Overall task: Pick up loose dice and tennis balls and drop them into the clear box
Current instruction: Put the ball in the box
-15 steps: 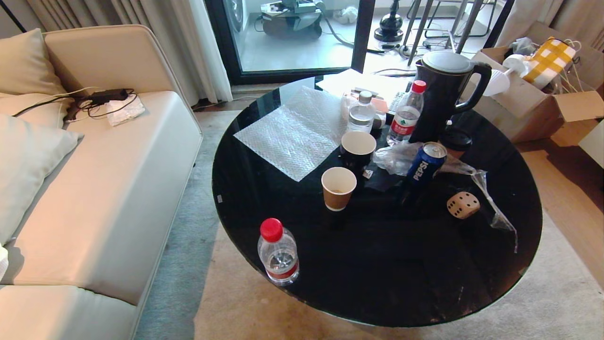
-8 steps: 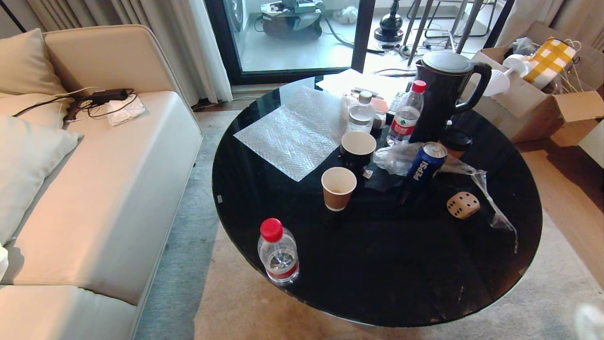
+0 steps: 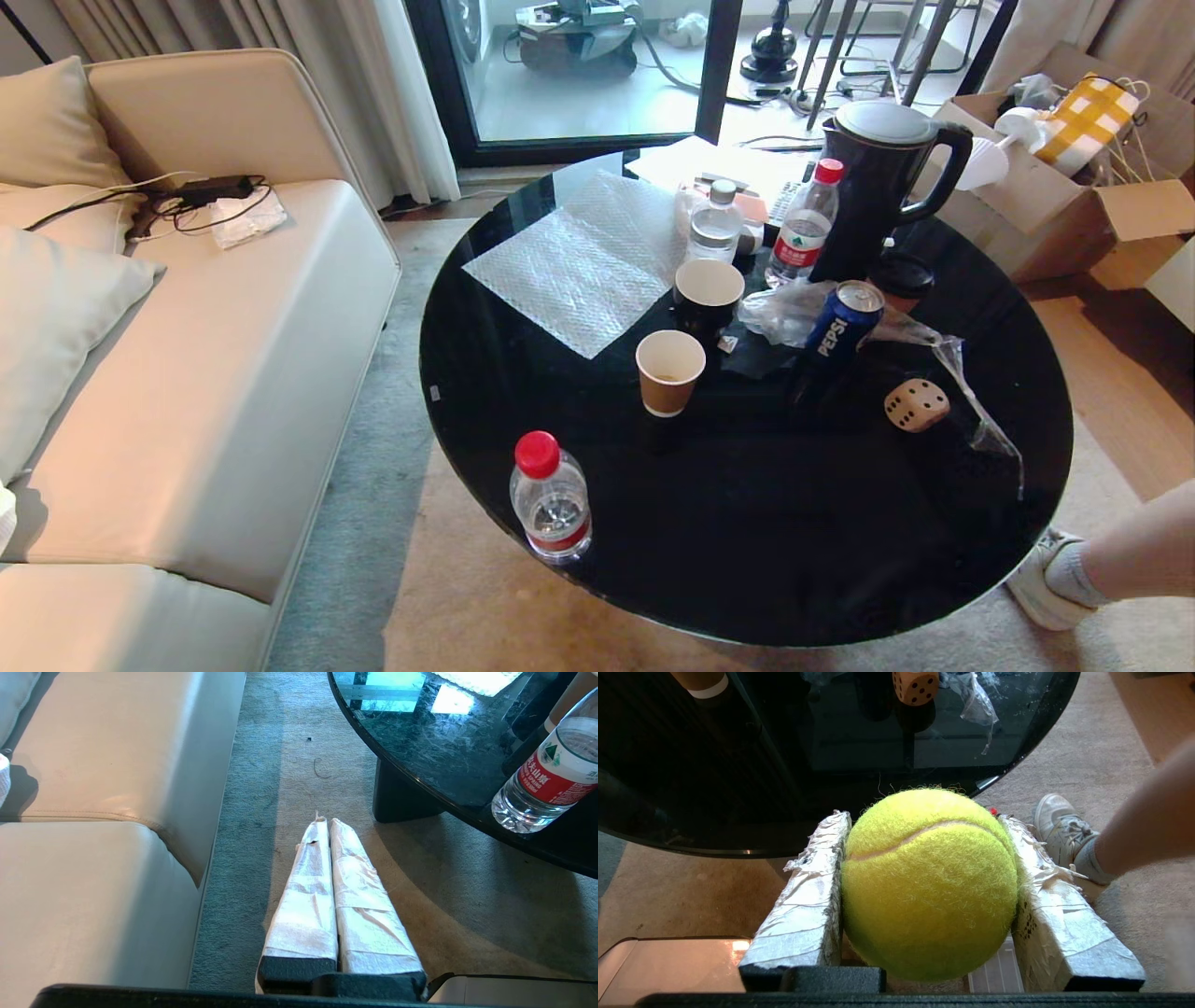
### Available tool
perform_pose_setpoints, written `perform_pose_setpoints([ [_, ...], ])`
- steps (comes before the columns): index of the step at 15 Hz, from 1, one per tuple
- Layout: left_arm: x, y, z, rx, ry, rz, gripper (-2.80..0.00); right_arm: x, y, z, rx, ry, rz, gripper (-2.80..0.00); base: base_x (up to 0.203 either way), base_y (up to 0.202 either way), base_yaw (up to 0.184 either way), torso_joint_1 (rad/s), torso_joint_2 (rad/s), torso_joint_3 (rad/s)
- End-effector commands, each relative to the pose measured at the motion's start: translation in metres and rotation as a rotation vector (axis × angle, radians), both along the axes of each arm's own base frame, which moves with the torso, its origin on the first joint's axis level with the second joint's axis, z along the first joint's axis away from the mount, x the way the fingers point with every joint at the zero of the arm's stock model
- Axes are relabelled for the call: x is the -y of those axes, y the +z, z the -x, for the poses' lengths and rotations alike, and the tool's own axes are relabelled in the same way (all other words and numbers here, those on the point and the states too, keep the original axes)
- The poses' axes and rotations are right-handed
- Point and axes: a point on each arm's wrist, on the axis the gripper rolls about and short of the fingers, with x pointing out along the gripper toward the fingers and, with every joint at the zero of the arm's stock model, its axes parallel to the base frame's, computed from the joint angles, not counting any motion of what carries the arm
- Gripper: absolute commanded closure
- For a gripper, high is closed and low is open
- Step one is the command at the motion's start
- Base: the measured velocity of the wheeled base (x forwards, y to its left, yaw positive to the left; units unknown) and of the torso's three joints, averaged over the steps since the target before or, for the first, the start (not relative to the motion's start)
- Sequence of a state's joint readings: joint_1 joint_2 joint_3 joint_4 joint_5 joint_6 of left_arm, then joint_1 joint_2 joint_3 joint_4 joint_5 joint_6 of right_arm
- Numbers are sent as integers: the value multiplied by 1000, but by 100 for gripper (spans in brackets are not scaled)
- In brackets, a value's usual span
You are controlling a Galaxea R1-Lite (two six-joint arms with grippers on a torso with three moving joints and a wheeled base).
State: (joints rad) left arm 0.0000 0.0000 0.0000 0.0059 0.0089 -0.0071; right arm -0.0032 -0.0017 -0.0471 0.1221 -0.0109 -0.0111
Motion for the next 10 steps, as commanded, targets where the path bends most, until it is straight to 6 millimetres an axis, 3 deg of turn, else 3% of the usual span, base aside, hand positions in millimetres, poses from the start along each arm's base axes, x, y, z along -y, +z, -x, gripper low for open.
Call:
perform_pose_setpoints([
  [1,0,0,0,0,0,1,0,0,0,0,-2,0,0,0,0,0,0,0,0,0],
  [10,0,0,0,0,0,1,0,0,0,0,-1,0,0,0,-180,0,-1,2,3,3],
])
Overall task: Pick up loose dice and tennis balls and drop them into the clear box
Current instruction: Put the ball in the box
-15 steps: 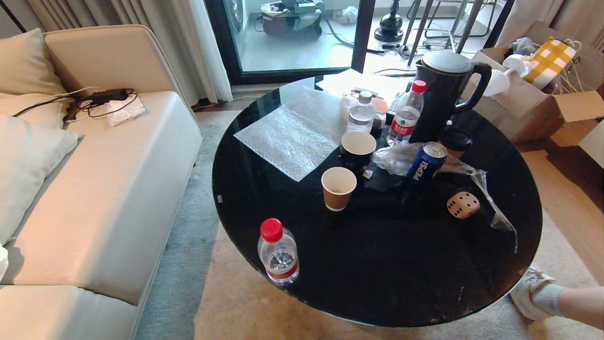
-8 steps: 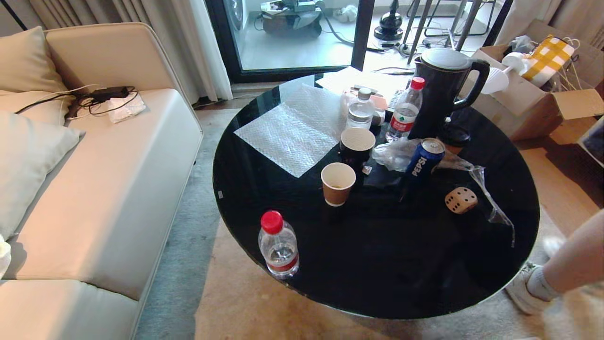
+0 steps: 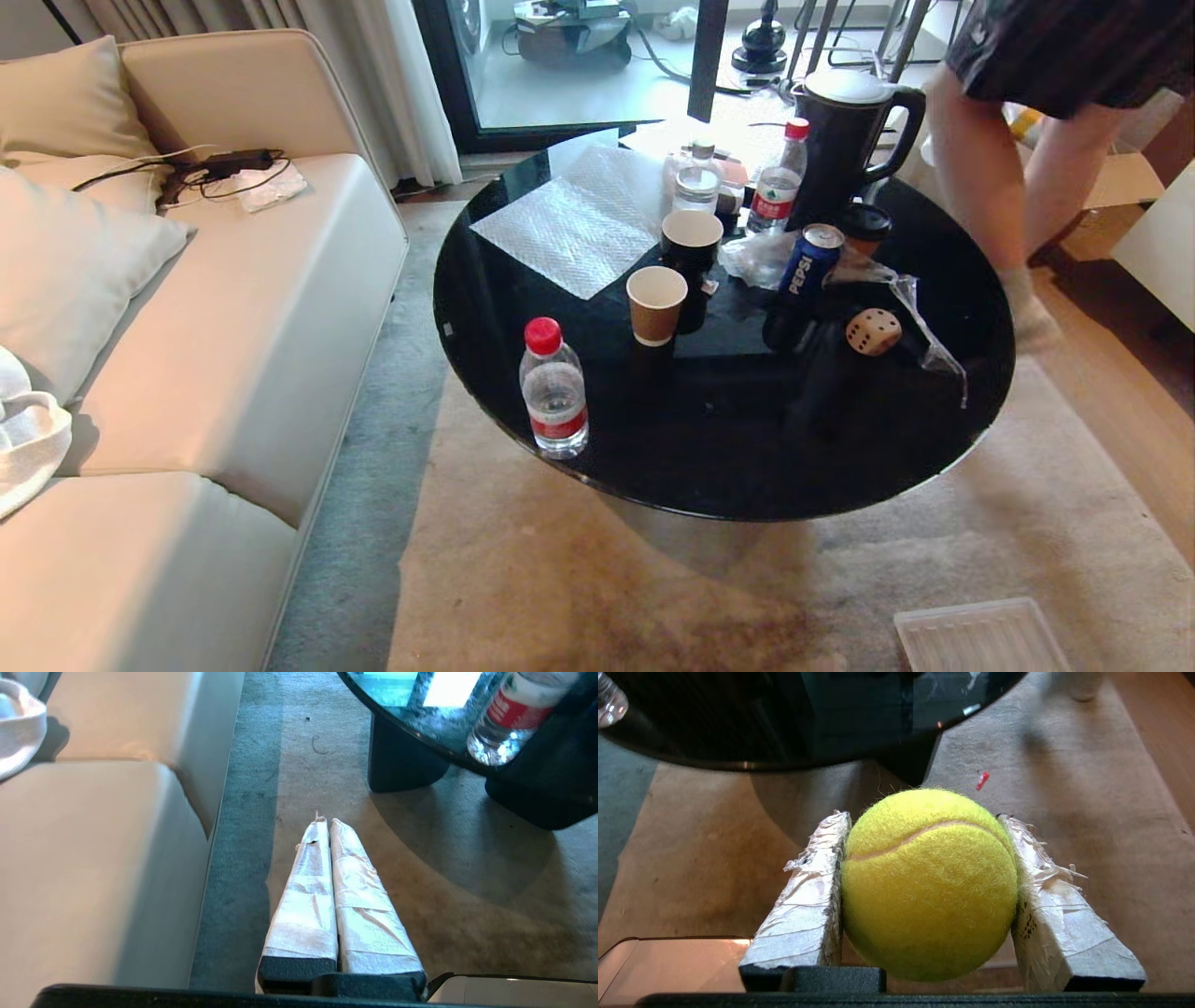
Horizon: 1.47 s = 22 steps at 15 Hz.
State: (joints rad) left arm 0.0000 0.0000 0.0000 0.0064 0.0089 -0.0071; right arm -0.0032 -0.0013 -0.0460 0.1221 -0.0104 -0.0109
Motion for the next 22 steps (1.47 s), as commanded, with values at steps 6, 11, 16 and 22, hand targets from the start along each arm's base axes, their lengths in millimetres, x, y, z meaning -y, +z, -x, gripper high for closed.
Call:
perform_pose_setpoints([
  [6,0,0,0,0,0,1,0,0,0,0,0,0,1,0,-184,0,-2,2,2,5],
  [11,0,0,0,0,0,1,0,0,0,0,0,0,0,0,-98,0,0,1,1,1],
  [16,0,0,0,0,0,1,0,0,0,0,0,0,-1,0,0,0,0,0,0,0],
  [22,0,0,0,-1,0,1,0,0,0,0,0,0,-3,0,0,0,0,0,0,0],
])
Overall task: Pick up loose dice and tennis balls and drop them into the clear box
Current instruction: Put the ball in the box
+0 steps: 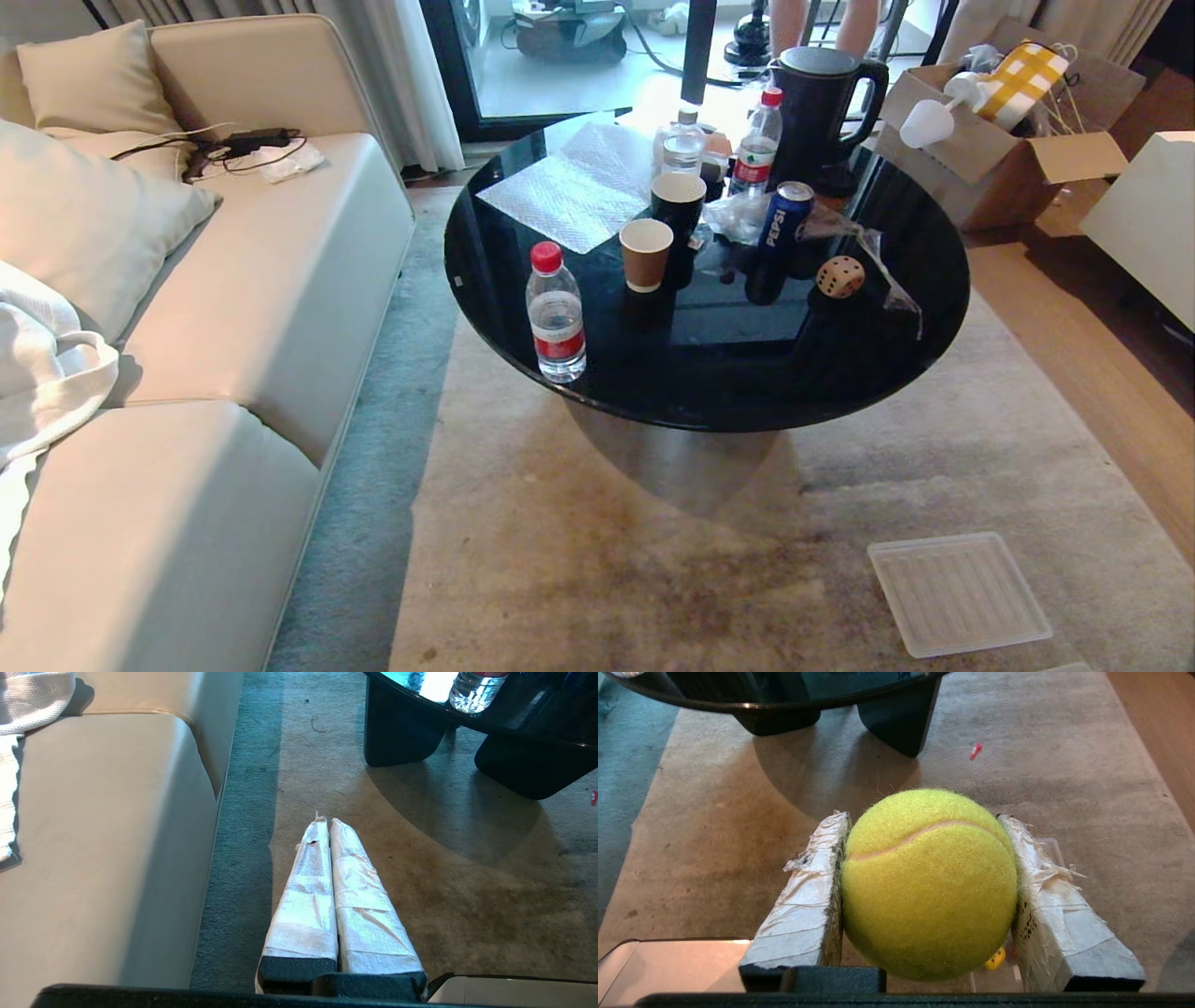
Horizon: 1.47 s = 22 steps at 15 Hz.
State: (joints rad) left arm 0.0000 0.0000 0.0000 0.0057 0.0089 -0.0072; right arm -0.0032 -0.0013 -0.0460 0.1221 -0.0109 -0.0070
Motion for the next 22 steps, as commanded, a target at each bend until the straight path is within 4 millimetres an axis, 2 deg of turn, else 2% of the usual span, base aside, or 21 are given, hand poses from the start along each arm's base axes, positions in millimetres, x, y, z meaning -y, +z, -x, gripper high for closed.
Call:
perform_pose_setpoints([
  [1,0,0,0,-1,0,0,0,0,0,0,0,0,1,0,0,0,0,0,0,0],
  [4,0,0,0,0,0,0,0,0,0,0,1,0,1,0,3,1,-80,1,0,1],
  [22,0,0,0,0,0,0,0,0,0,0,1,0,1,0,1,12,-164,3,3,2],
])
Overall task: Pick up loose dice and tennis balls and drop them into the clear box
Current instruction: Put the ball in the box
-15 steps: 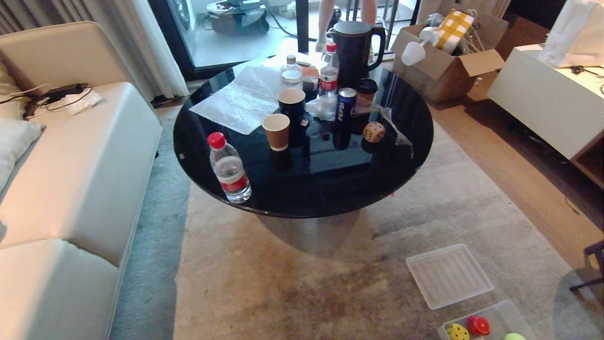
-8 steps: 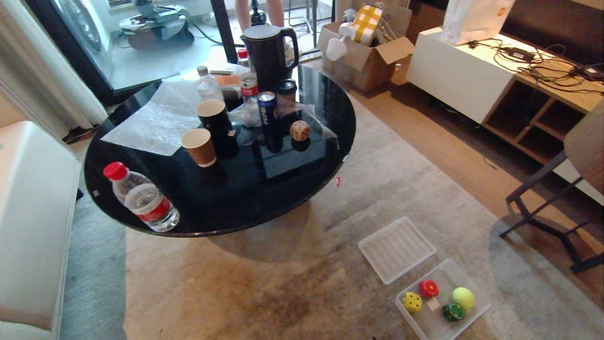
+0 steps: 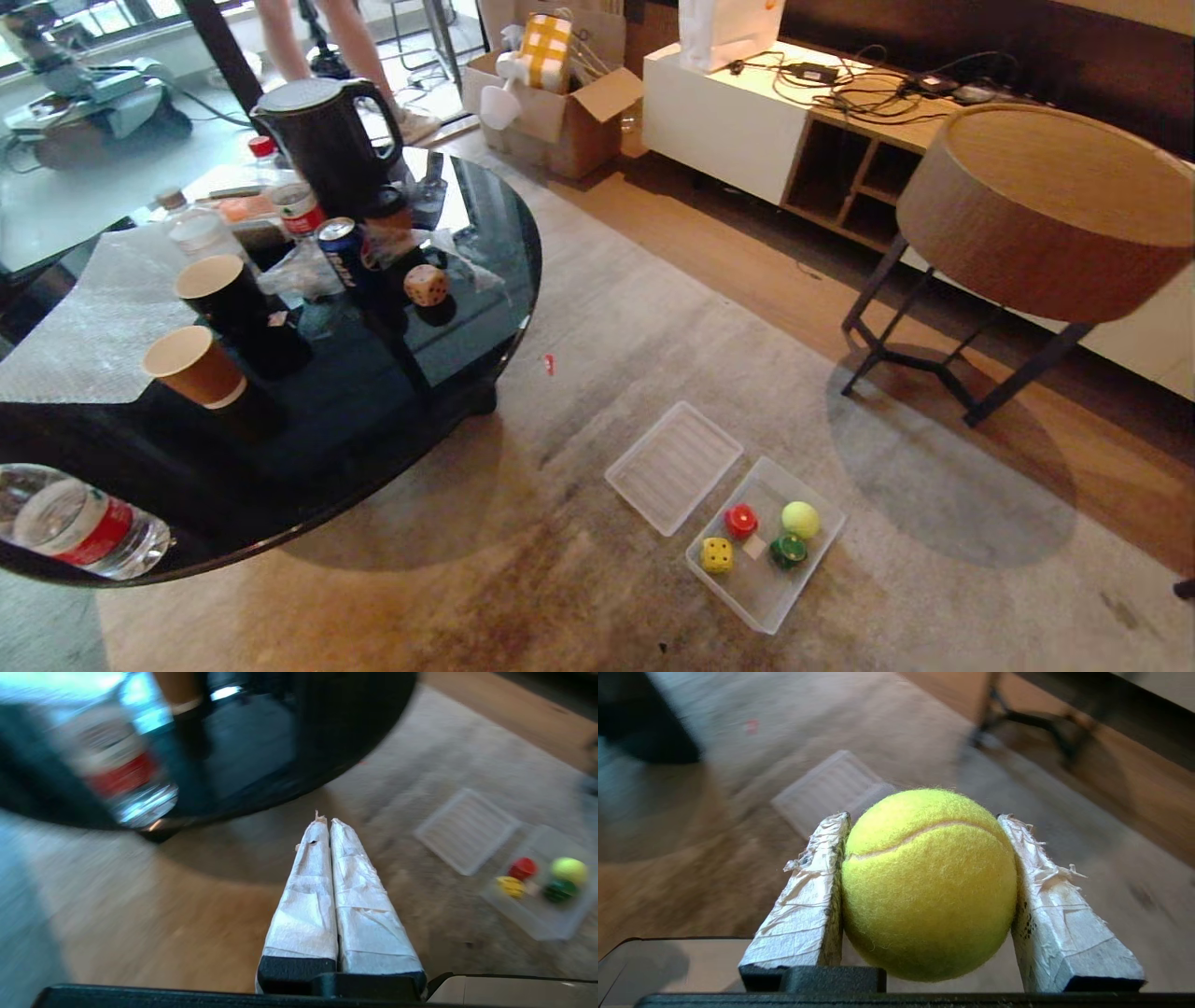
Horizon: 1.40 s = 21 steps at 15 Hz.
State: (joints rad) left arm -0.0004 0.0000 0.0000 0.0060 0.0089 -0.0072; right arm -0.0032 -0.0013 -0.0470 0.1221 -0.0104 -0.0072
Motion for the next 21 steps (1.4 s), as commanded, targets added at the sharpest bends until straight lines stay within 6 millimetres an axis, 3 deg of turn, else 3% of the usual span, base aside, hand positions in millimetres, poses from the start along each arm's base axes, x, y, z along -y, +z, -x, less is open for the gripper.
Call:
perform_pose_setpoints([
  [1,0,0,0,0,1,0,0,0,0,0,-1,0,0,0,2,8,-162,2,2,2],
  [4,0,0,0,0,1,0,0,0,0,0,0,0,0,0,-1,8,-124,0,4,7],
  [11,0,0,0,-2,1,0,0,0,0,0,-1,0,0,0,0,0,0,1,0,-17],
  [21,0,0,0,0,1,0,0,0,0,0,0,0,0,0,0,0,0,2,1,-186],
])
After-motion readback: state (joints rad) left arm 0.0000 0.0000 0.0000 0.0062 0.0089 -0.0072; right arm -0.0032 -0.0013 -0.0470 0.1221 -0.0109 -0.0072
